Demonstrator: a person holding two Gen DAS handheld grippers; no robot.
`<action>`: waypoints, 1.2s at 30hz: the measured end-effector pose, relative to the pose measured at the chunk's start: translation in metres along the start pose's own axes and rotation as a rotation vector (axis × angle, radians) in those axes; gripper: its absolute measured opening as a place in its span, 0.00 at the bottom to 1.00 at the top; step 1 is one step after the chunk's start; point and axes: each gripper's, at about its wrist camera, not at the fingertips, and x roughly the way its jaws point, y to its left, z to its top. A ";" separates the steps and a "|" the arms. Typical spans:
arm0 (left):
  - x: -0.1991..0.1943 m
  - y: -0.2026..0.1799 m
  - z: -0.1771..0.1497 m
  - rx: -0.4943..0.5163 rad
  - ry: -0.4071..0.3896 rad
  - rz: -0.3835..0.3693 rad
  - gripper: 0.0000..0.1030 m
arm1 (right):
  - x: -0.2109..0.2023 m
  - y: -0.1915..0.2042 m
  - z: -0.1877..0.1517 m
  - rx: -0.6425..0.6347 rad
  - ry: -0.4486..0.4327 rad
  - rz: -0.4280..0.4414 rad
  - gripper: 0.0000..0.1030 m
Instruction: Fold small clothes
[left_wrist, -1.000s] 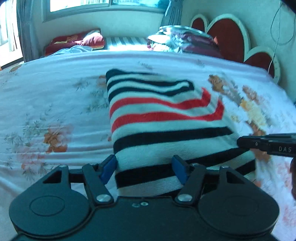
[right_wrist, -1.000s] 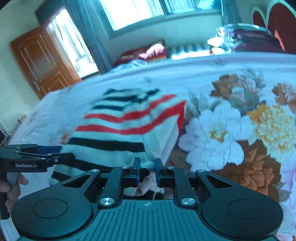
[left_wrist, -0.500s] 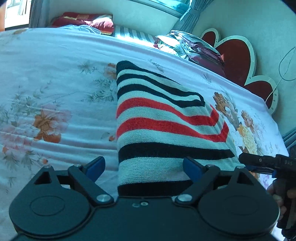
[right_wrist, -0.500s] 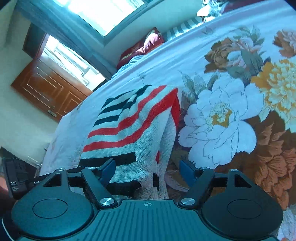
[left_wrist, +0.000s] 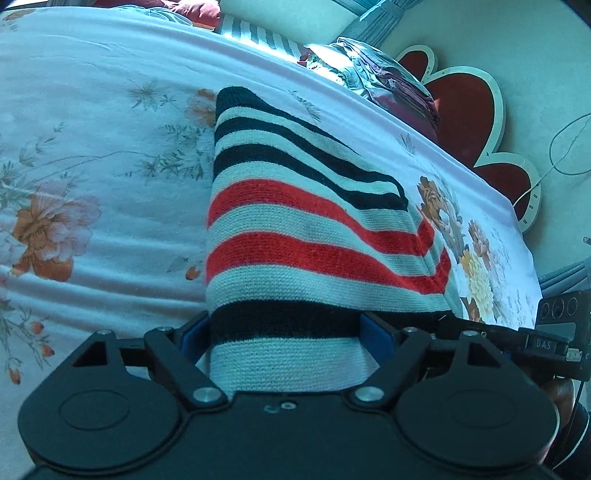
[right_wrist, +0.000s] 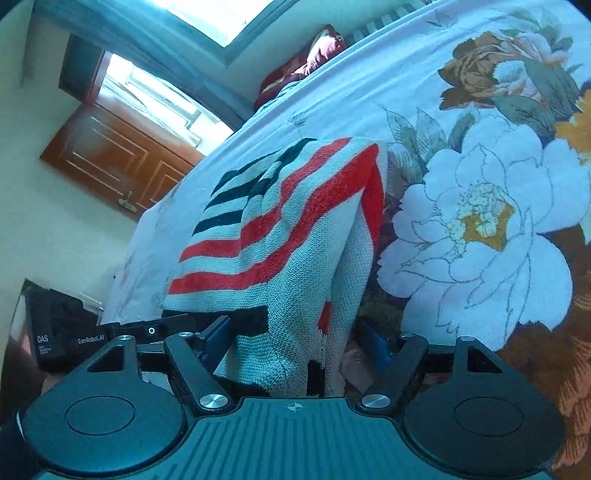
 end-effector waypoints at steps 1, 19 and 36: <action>0.001 -0.001 0.001 -0.003 0.002 0.004 0.80 | 0.003 0.006 0.000 -0.033 -0.001 -0.037 0.56; -0.007 -0.061 -0.011 0.294 -0.053 0.231 0.48 | 0.013 0.053 -0.018 -0.196 -0.057 -0.241 0.34; -0.060 -0.034 -0.013 0.382 -0.126 0.133 0.40 | 0.018 0.138 -0.034 -0.359 -0.132 -0.378 0.32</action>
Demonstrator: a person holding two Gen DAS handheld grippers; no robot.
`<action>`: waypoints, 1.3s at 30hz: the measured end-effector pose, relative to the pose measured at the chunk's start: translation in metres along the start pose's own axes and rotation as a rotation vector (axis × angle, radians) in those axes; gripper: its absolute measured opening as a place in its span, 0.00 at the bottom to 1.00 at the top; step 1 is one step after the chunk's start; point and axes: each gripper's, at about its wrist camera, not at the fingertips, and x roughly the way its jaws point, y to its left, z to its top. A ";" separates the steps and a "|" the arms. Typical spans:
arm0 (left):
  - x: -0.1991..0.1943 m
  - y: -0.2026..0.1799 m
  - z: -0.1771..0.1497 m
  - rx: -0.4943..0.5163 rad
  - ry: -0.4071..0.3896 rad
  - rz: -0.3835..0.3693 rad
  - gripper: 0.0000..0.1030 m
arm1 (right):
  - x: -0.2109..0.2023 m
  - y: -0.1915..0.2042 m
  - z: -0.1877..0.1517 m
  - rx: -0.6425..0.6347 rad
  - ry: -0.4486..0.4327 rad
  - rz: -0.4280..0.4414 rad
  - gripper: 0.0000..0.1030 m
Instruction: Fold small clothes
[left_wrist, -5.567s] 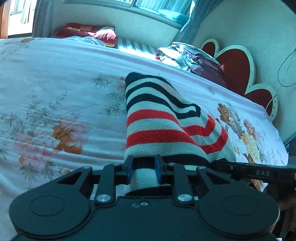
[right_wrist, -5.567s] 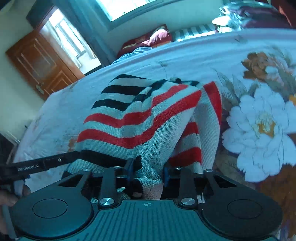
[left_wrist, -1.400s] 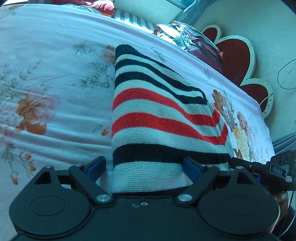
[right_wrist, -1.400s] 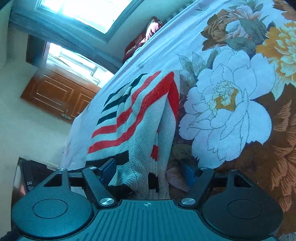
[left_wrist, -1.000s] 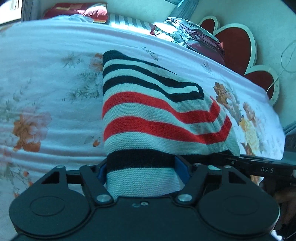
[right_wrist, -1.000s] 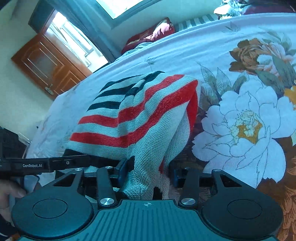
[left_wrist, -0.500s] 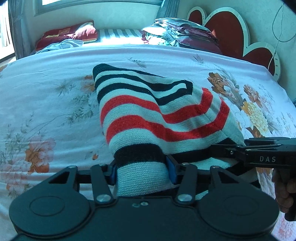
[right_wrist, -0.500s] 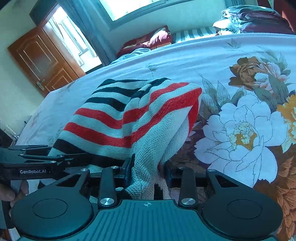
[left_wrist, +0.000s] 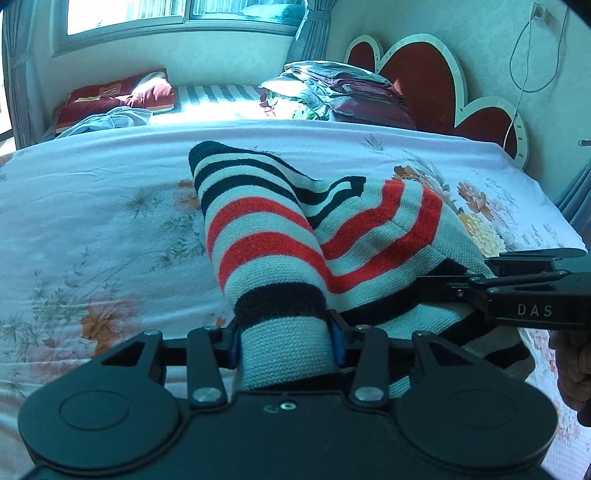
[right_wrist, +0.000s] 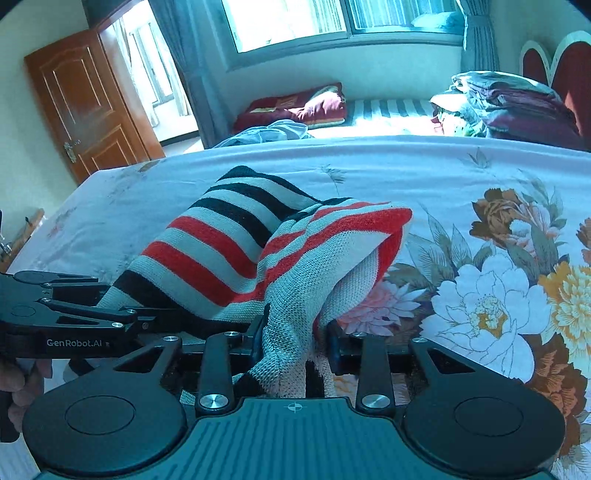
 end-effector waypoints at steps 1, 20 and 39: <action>-0.006 0.007 -0.001 -0.001 -0.007 -0.001 0.40 | 0.000 0.010 0.001 -0.005 -0.005 -0.003 0.32; -0.093 0.213 -0.055 -0.096 -0.010 0.069 0.41 | 0.117 0.199 0.010 -0.025 0.056 0.136 0.32; -0.134 0.286 -0.078 -0.228 -0.199 -0.059 0.44 | 0.113 0.191 -0.001 0.062 0.065 0.074 0.45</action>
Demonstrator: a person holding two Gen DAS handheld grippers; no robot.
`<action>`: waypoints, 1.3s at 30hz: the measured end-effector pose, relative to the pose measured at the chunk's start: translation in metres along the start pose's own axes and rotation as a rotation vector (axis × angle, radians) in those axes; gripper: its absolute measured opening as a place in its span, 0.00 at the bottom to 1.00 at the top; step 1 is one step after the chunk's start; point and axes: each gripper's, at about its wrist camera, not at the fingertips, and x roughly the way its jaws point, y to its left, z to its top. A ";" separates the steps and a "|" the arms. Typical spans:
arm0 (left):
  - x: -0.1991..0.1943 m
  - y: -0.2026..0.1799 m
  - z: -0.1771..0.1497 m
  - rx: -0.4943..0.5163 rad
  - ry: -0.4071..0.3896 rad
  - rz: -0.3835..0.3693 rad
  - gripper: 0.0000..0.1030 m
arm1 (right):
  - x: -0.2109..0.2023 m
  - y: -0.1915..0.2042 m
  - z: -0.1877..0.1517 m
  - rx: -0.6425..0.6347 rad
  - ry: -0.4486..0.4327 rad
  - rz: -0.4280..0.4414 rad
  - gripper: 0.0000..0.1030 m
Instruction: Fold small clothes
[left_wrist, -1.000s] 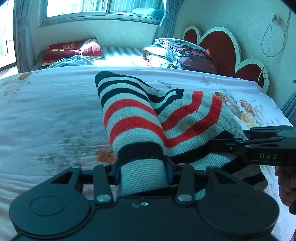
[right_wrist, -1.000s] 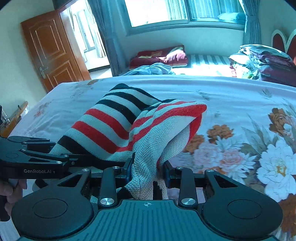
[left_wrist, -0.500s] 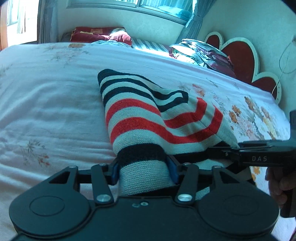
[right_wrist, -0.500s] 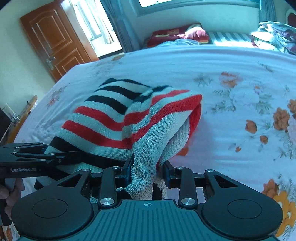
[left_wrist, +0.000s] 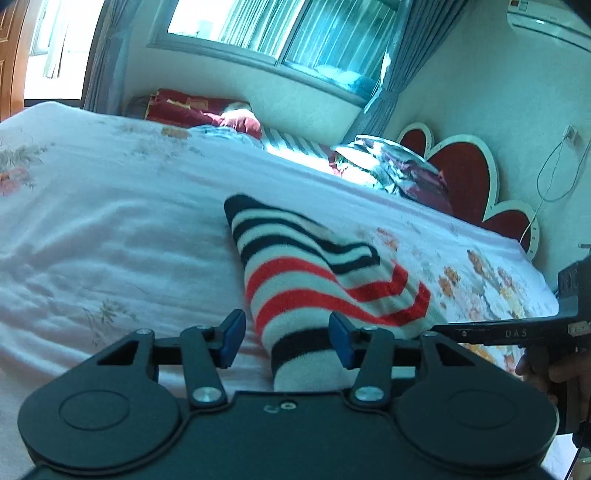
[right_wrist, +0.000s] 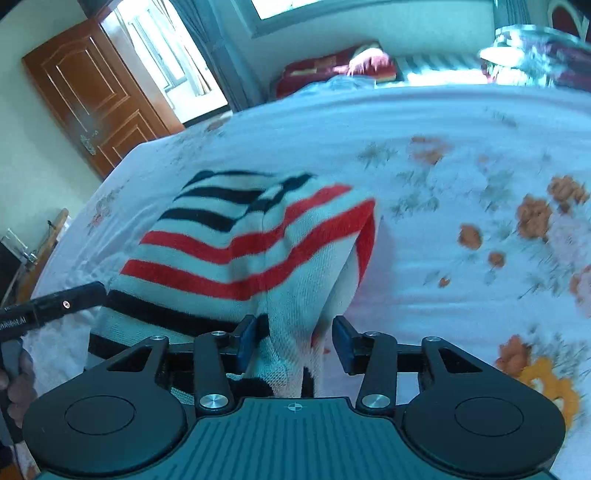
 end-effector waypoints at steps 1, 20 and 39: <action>0.001 -0.001 0.006 0.011 0.004 -0.024 0.39 | -0.007 0.005 0.003 -0.036 -0.030 -0.015 0.45; 0.002 -0.033 -0.007 0.229 0.123 0.033 0.11 | -0.026 0.040 -0.005 -0.236 -0.014 -0.091 0.03; -0.011 -0.031 -0.066 0.195 0.184 0.103 0.12 | -0.015 0.029 -0.077 -0.216 0.125 -0.110 0.02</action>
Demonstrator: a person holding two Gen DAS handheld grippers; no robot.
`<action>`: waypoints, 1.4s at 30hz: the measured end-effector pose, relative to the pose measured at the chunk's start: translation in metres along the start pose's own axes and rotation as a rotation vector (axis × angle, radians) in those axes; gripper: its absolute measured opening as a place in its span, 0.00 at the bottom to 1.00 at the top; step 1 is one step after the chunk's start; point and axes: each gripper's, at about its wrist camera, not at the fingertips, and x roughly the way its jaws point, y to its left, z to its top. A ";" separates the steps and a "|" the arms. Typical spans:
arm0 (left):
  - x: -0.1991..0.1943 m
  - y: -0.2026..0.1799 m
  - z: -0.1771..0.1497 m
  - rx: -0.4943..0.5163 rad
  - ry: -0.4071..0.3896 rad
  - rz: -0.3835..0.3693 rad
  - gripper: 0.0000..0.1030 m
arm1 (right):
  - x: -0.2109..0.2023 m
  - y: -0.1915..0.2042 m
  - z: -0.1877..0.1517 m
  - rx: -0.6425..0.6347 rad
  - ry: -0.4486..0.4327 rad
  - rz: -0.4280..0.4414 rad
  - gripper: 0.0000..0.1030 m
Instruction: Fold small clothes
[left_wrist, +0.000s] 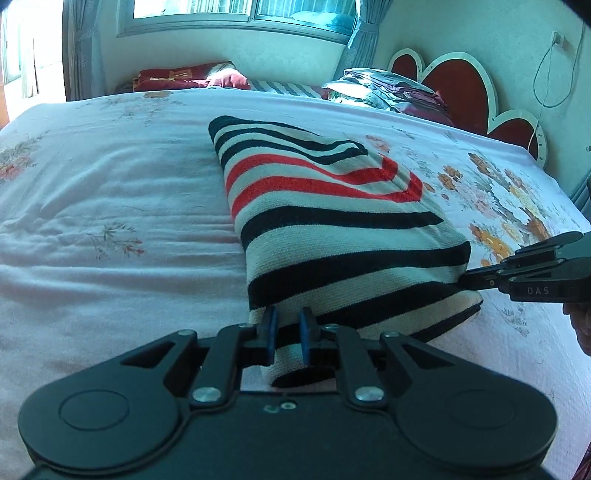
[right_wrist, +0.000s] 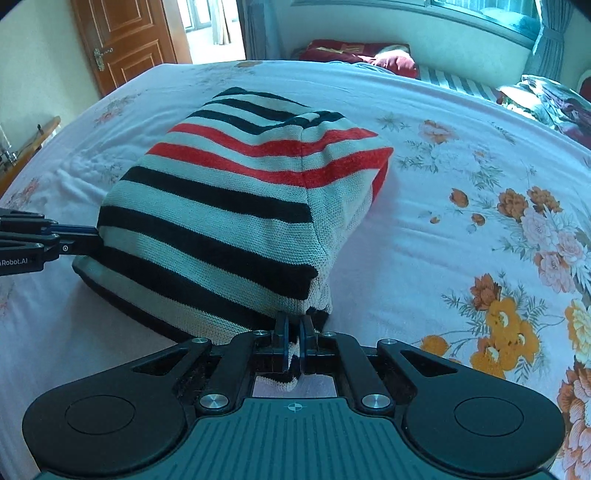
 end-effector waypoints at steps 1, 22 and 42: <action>0.000 -0.001 0.000 0.000 0.000 0.005 0.12 | -0.001 0.000 0.000 0.004 -0.002 0.000 0.02; -0.035 -0.035 -0.019 -0.082 -0.097 0.145 0.87 | -0.059 -0.002 -0.023 0.127 -0.129 -0.051 0.27; -0.091 -0.130 -0.069 0.010 -0.174 0.221 1.00 | -0.144 0.011 -0.100 0.176 -0.237 -0.111 1.00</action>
